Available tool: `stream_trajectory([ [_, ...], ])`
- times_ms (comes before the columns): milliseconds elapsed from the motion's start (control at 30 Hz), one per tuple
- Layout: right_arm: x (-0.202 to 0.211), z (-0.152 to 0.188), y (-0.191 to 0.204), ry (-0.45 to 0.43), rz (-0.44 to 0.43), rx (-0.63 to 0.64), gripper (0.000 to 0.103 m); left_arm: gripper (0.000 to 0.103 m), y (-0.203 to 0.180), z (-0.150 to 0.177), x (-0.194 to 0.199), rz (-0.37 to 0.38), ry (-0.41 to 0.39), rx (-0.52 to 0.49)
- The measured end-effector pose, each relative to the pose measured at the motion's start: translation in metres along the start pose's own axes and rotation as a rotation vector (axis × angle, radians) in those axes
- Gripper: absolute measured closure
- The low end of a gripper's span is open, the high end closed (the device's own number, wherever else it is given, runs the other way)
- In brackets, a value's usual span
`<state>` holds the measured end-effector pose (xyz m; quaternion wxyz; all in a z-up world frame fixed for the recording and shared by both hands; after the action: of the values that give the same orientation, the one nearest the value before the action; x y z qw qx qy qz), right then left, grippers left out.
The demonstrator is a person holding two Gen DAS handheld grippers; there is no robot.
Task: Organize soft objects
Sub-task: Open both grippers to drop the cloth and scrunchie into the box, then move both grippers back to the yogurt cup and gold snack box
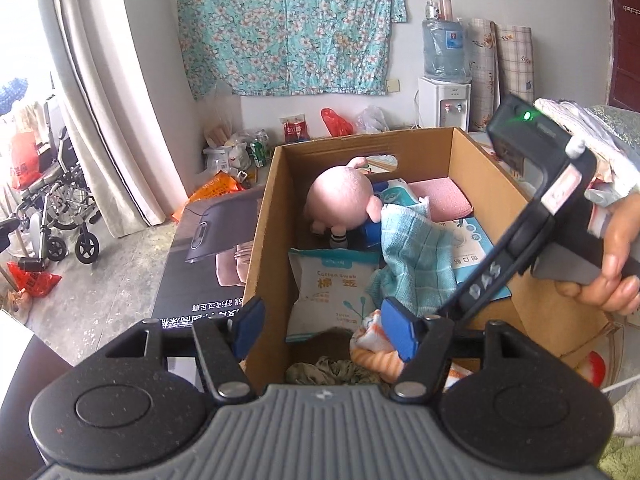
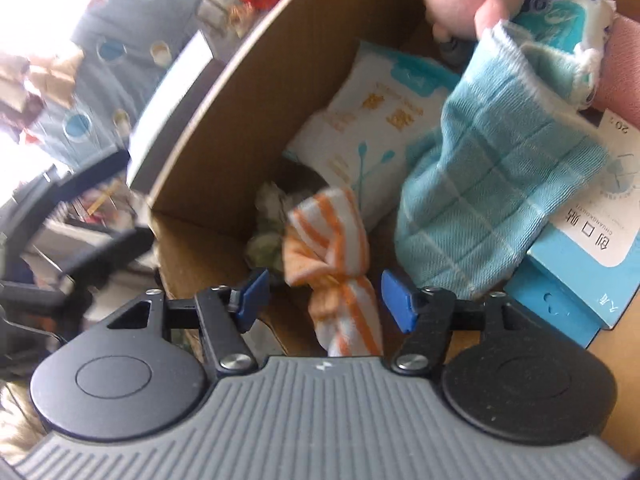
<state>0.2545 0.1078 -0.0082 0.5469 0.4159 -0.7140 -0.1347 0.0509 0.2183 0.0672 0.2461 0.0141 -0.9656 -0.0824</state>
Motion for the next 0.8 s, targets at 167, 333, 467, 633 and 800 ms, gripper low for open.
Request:
stream_trajectory([
  [167, 0.043, -0.002, -0.001, -0.122, -0.068, -0.022, 0.04, 0.035, -0.004, -0.003, 0.01, 0.01, -0.032, 0.027],
  [333, 0.118, 0.022, -0.012, -0.317, -0.114, -0.027, 0.028, 0.028, -0.021, -0.012, 0.026, 0.052, -0.118, 0.076],
  [467, 0.203, 0.052, -0.036, -0.517, -0.095, -0.063, 0.026, 0.021, -0.056, -0.02, 0.041, 0.11, -0.245, 0.065],
  [633, 0.323, 0.107, -0.076, -0.808, 0.059, -0.11, 0.022, 0.016, -0.115, -0.026, 0.038, 0.246, -0.324, 0.052],
  [800, 0.391, 0.17, -0.115, -0.995, 0.227, -0.176, 0.019, 0.016, -0.173, -0.03, 0.017, 0.352, -0.316, 0.045],
])
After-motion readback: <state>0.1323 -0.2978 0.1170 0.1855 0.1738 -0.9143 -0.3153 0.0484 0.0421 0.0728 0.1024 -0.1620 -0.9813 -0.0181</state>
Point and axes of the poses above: each gripper's, at about its wrist camera, not at the fingertips, and x roughly against the way its jaws point, y to its left, z to its underside, the point moved 1 cm from there along -x, roughly the way its jaws point, and after that the axes turned 14 degrees about -y, right-handed, at the moved point
